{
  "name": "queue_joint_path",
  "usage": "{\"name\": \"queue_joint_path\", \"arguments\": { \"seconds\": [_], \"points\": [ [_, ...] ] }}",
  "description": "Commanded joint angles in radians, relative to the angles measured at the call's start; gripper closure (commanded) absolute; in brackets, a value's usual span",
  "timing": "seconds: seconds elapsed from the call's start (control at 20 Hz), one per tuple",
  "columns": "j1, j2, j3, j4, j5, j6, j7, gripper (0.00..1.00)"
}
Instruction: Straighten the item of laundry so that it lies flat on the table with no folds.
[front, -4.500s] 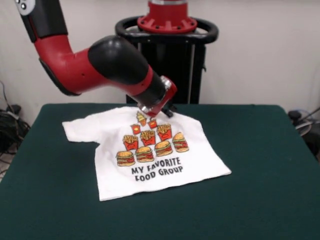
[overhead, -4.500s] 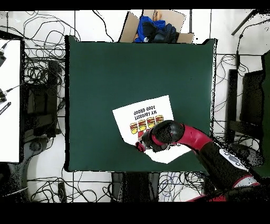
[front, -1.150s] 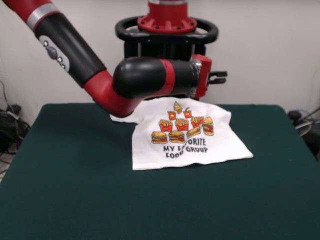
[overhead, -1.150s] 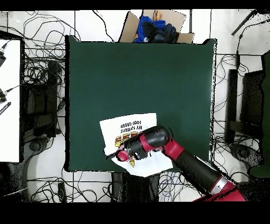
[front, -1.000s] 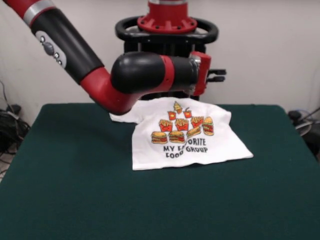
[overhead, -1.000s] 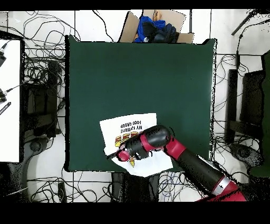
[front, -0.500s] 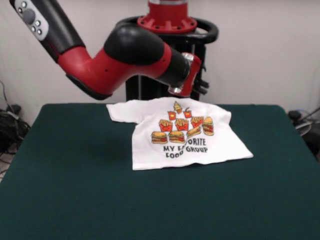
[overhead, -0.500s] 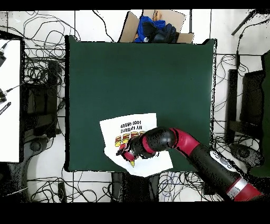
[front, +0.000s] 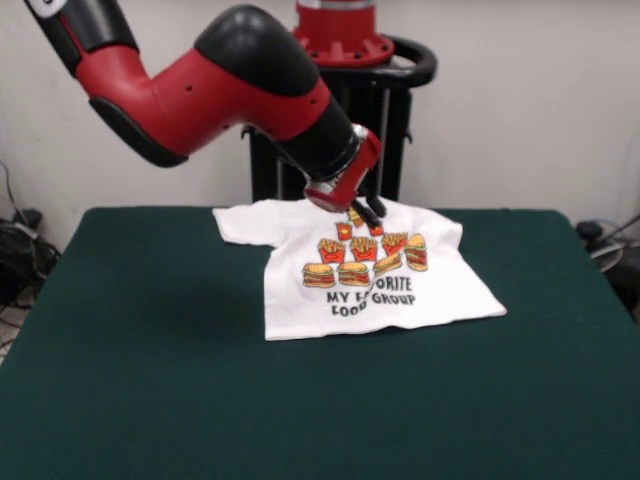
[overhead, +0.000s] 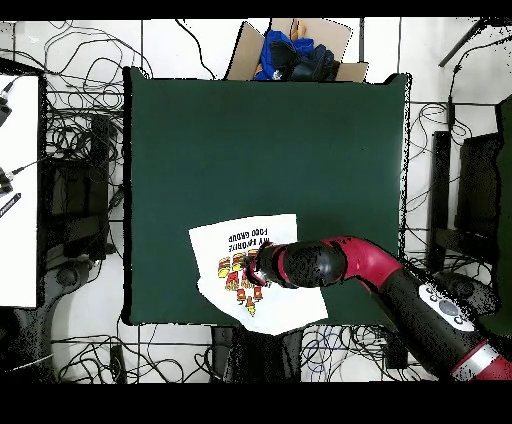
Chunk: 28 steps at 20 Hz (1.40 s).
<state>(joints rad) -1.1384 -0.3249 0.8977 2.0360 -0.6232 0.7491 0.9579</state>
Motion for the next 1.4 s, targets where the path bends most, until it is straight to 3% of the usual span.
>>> {"name": "queue_joint_path", "arguments": {
  "seconds": [0.05,0.65,0.95,1.4],
  "points": [
    [0.078,-0.099,-0.01,-0.05,-0.059,-0.054,0.049,1.0],
    [0.102,-0.172,-0.027,-0.03,-0.027,-0.13,0.111,1.0],
    [0.12,-0.179,-0.055,-0.047,-0.012,-0.108,0.106,1.0],
    [0.141,-0.185,-0.089,-0.074,-0.053,-0.152,0.108,1.0]
  ]
}}
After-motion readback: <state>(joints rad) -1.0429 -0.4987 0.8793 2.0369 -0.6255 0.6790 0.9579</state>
